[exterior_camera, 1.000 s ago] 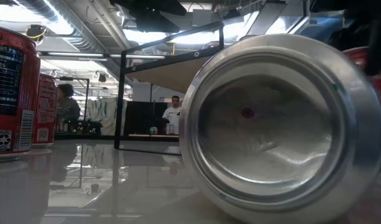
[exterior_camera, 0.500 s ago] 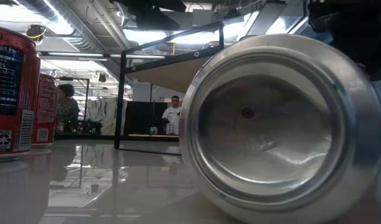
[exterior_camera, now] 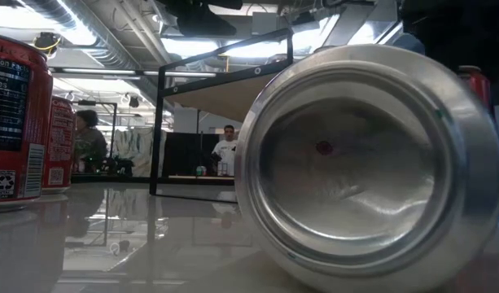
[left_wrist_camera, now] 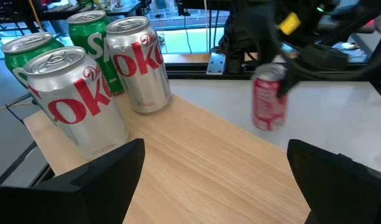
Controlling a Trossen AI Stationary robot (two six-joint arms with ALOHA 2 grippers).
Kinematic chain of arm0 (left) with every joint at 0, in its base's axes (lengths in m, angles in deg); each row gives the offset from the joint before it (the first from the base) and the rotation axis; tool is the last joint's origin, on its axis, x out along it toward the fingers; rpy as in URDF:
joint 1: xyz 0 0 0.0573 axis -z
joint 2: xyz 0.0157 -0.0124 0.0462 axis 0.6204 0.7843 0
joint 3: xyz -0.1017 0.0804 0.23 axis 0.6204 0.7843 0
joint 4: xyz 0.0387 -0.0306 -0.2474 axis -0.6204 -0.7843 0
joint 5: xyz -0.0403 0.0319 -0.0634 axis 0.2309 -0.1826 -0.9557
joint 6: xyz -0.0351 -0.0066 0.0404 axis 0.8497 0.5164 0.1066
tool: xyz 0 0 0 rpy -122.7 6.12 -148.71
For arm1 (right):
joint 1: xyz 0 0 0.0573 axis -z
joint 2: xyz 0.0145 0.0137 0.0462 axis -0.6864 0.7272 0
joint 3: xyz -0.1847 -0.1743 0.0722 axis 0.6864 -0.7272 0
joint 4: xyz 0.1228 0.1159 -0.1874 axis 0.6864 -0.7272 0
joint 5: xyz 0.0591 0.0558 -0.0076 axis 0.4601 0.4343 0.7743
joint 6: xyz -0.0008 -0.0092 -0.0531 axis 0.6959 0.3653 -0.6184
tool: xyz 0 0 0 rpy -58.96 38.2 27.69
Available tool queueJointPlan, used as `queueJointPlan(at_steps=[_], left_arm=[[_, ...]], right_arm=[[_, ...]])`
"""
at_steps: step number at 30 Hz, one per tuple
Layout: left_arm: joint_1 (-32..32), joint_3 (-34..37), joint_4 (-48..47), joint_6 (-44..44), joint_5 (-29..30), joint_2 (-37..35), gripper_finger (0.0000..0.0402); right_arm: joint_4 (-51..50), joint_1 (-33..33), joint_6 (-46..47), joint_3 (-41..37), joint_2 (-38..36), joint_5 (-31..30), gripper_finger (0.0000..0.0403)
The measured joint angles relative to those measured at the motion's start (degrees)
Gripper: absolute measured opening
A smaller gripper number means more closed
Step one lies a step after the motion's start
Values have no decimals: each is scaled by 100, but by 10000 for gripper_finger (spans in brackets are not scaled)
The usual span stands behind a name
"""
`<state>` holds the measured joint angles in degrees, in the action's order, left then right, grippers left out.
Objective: Place canned beverage on shelf
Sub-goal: Put the right red-white soda can on the shelf
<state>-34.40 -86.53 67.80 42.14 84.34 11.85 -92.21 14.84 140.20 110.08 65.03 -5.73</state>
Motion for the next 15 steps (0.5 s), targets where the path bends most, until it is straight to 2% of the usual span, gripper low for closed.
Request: queueJointPlan(at_steps=[6, 15], left_arm=[[0, 0, -5, -5, 0, -1, 384], [0, 0, -144, -11, 1, 0, 384]], right_arm=[[-715, 342, 658, 89, -2, 54, 297], [-239, 378, 1076, -334, 0, -39, 302]])
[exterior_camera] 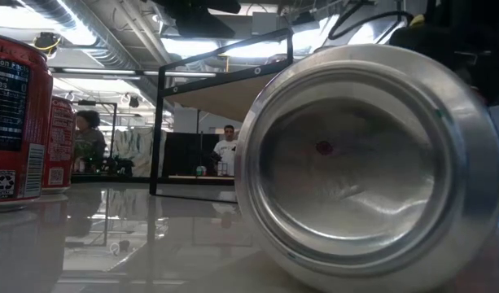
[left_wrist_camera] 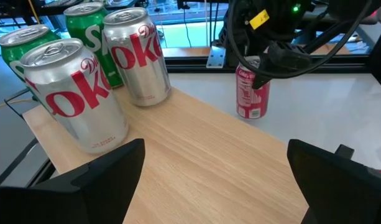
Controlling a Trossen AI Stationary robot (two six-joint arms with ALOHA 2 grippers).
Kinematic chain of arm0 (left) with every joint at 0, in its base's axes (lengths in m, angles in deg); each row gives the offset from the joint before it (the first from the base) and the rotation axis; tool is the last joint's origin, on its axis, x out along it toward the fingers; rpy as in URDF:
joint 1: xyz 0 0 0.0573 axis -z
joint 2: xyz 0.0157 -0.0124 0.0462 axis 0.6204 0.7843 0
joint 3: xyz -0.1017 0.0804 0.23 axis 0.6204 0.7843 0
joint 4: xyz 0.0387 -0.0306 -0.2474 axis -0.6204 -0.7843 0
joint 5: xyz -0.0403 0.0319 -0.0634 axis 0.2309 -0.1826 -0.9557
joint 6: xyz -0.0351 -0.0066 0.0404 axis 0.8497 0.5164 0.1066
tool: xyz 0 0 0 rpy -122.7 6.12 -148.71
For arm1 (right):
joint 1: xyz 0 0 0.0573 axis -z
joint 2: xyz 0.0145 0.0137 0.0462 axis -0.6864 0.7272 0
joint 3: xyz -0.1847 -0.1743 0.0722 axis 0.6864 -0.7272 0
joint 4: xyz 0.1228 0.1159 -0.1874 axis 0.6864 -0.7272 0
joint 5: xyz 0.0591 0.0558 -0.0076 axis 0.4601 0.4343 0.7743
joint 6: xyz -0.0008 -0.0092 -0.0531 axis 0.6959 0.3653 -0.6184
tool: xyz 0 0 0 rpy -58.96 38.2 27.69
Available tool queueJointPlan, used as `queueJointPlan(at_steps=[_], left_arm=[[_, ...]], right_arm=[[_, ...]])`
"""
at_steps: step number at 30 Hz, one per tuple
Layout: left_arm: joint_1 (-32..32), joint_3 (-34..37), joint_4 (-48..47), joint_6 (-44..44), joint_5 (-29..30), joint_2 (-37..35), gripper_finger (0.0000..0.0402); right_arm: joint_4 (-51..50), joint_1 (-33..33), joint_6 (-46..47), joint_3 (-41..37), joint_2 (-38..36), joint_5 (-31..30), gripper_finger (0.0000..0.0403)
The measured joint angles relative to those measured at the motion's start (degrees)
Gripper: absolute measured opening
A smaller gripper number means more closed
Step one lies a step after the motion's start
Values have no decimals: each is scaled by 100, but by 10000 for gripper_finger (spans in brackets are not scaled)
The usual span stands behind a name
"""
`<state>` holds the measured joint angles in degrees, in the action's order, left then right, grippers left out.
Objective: Place canned beverage on shelf
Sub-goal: Put the right red-white soda can on the shelf
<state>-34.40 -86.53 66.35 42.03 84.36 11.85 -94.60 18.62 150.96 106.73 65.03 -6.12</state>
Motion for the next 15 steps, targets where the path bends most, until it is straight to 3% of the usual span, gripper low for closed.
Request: queueJointPlan(at_steps=[15], left_arm=[[0, 0, 9, 0, 1, 0, 384]], right_arm=[[264, -1, -5, -263, -2, 105, 303]])
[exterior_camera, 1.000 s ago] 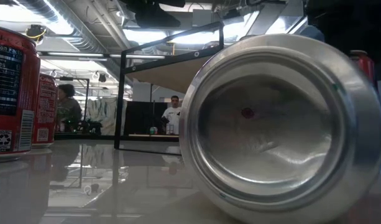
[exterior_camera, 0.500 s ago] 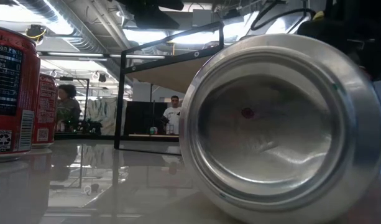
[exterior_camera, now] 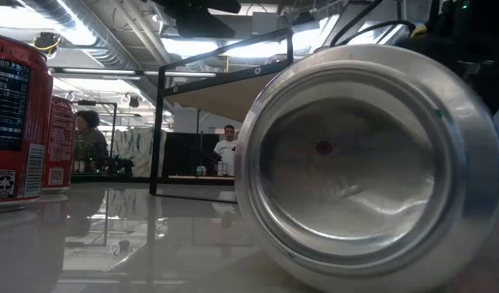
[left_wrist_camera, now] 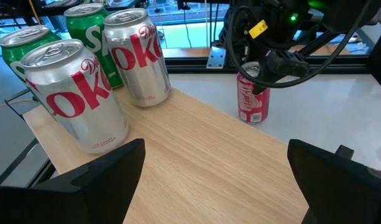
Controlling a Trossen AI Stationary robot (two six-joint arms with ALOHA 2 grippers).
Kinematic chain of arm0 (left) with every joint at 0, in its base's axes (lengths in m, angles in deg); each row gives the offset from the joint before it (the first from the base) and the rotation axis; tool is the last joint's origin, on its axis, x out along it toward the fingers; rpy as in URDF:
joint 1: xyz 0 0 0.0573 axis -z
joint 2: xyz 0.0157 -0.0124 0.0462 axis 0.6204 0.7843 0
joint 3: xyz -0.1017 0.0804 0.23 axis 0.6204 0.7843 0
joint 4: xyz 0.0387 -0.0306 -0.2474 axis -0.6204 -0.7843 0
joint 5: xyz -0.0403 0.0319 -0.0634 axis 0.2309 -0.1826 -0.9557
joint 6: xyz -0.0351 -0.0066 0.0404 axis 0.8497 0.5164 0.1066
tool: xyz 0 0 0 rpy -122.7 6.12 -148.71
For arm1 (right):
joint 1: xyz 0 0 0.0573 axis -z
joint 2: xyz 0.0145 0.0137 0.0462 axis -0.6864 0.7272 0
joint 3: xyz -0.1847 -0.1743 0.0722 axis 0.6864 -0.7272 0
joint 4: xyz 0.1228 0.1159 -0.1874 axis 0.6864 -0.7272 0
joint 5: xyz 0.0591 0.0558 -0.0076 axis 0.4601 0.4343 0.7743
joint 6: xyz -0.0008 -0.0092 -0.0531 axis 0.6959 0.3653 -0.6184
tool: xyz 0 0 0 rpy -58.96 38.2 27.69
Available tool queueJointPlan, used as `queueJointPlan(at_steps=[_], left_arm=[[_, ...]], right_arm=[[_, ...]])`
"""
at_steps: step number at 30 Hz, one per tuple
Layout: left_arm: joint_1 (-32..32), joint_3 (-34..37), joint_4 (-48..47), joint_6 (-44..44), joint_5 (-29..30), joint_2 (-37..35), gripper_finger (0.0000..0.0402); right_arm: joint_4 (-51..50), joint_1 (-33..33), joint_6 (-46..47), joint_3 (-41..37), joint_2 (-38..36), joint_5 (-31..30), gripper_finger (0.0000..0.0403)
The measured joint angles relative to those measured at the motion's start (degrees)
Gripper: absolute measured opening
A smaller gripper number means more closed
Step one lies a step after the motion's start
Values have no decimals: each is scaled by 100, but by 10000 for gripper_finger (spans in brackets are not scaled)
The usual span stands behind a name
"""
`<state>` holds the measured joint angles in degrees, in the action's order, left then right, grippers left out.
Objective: Place canned beverage on shelf
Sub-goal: Put the right red-white soda can on the shelf
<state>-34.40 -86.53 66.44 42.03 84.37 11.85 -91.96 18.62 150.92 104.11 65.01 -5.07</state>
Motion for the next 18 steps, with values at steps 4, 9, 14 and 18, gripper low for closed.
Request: queueJointPlan(at_steps=[4, 9, 14, 18], left_arm=[[0, 0, 0, -41, 1, 0, 384], [0, 0, 2, -136, 0, 0, 384], [0, 0, 2, -140, 0, 0, 384], [0, -2, 2, -144, 0, 0, 384]], right_arm=[[106, 0, -23, 0, 0, 1, 303], [108, 0, -25, 0, 0, -1, 303], [109, 0, -25, 0, 0, -1, 303], [107, 0, -27, 0, 0, 1, 307]])
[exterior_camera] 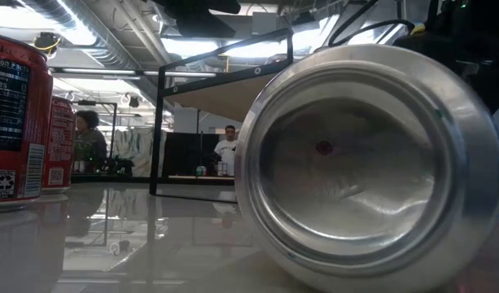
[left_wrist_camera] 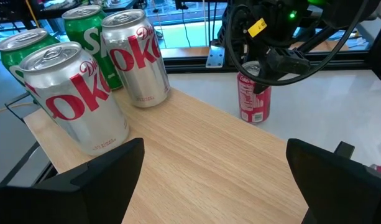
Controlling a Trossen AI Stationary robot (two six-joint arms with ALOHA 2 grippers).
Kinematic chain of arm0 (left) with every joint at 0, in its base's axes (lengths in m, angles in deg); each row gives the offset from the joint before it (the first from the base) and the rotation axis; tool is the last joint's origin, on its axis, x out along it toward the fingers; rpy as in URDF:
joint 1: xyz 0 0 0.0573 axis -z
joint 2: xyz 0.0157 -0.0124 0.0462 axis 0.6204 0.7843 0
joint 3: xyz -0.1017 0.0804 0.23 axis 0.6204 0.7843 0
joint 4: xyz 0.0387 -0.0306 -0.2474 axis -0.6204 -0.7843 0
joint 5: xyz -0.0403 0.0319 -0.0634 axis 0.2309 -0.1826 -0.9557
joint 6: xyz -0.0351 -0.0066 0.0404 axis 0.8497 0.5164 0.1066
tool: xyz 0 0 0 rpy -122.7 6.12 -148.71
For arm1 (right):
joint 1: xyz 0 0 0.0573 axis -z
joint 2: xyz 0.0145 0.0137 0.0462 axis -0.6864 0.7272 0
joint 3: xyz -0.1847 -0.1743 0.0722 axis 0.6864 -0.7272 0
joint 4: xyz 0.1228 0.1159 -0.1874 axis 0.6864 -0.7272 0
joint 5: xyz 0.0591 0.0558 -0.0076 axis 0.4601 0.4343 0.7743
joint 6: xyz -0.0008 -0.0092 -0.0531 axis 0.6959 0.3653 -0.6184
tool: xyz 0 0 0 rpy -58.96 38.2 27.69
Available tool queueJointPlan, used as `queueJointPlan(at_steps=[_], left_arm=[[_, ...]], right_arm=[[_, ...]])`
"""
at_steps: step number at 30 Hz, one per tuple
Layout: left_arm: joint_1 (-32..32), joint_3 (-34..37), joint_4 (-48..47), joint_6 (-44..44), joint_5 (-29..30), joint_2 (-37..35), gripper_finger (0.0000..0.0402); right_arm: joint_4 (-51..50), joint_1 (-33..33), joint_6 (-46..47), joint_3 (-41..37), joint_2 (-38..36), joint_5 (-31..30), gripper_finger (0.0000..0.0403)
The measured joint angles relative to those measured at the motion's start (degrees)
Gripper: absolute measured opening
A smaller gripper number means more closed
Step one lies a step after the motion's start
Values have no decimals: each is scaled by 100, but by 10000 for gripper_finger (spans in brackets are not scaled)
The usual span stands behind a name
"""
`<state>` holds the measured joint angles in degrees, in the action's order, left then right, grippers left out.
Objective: Place canned beverage on shelf
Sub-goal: Put the right red-white soda can on the shelf
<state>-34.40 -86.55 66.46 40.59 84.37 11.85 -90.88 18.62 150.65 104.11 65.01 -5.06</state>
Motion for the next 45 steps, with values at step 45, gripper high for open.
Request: queueJointPlan(at_steps=[45], left_arm=[[0, 0, -9, -2, 0, 0, 384]], right_arm=[[-1427, 0, -5397, 1887, -210, 494, 383]])
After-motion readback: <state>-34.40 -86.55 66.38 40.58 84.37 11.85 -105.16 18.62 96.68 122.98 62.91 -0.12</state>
